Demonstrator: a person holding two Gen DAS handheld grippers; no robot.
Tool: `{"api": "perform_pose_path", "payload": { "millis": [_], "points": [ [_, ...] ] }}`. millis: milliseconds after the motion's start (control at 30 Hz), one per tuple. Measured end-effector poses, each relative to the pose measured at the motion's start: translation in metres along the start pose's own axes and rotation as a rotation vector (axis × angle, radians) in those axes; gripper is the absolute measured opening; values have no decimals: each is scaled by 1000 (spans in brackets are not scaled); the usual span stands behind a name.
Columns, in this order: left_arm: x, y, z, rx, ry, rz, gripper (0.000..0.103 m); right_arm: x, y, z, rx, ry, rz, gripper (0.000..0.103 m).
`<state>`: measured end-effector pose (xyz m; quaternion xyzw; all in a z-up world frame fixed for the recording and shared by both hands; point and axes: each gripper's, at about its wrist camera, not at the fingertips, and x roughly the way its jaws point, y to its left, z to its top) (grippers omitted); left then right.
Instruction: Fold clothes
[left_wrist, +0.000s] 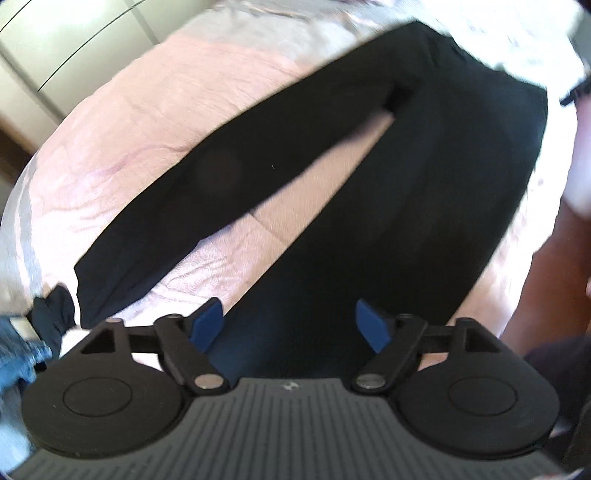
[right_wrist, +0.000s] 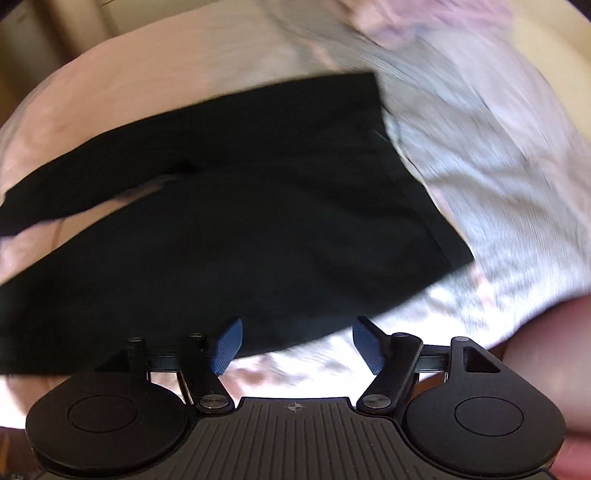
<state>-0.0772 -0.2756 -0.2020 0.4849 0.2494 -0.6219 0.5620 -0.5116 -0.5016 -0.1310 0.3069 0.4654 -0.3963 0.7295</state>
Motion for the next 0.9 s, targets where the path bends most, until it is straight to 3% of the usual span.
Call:
{"api": "perform_pose_path", "payload": {
  "millis": [200, 567, 900],
  "points": [
    [-12, 18, -14, -150, 22, 1, 89, -17, 62, 0, -134, -10, 82, 71],
    [-43, 59, -54, -114, 26, 110, 89, -6, 153, 8, -275, -10, 130, 72],
    [-56, 77, -77, -230, 37, 129, 89, 7, 228, 16, -451, 10, 173, 72]
  ]
}}
